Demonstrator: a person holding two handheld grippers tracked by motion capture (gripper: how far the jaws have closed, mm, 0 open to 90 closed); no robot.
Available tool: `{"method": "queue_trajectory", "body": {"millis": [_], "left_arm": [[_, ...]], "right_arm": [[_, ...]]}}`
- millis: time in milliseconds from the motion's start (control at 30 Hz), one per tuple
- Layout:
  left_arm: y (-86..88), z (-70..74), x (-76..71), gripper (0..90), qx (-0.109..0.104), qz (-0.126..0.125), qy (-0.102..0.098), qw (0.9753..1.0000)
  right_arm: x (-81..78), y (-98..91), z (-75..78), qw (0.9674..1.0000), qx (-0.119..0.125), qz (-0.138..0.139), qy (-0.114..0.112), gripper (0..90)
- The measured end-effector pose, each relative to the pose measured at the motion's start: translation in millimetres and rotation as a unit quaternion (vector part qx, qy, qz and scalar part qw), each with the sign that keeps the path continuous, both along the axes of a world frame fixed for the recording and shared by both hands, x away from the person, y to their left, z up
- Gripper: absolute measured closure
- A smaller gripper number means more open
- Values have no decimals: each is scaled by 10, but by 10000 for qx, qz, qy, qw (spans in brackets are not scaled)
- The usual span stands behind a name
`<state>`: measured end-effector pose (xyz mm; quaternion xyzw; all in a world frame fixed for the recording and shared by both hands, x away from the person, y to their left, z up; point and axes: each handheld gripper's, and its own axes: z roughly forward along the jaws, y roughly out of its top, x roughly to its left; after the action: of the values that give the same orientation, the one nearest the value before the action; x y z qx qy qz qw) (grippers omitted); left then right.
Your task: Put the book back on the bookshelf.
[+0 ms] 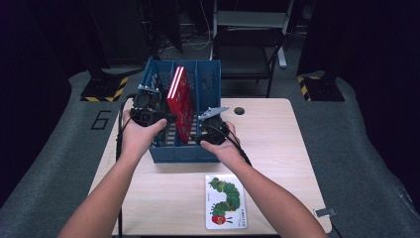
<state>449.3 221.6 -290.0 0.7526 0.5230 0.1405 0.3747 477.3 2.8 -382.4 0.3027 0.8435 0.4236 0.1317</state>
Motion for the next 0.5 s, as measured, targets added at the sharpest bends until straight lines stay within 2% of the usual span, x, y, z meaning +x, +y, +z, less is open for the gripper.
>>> {"method": "queue_trajectory", "body": {"millis": [167, 267, 333, 500], "left_arm": [[-2, -53, -107, 413, 79, -168, -71, 9998], [0, -82, -166, 428, 24, -241, -74, 9997], [-1, -106, -205, 428, -37, -263, -68, 9996], [-8, -189, -332, 425, 19, -430, -116, 9990]], "right_arm": [[-89, -72, 58, 9999, 49, 15, -100, 475], [-157, -107, 62, 9999, 34, 67, -133, 481], [-214, -140, 41, 9998, 80, 103, -141, 482], [-344, -231, -28, 9998, 79, 79, -136, 482]]}}
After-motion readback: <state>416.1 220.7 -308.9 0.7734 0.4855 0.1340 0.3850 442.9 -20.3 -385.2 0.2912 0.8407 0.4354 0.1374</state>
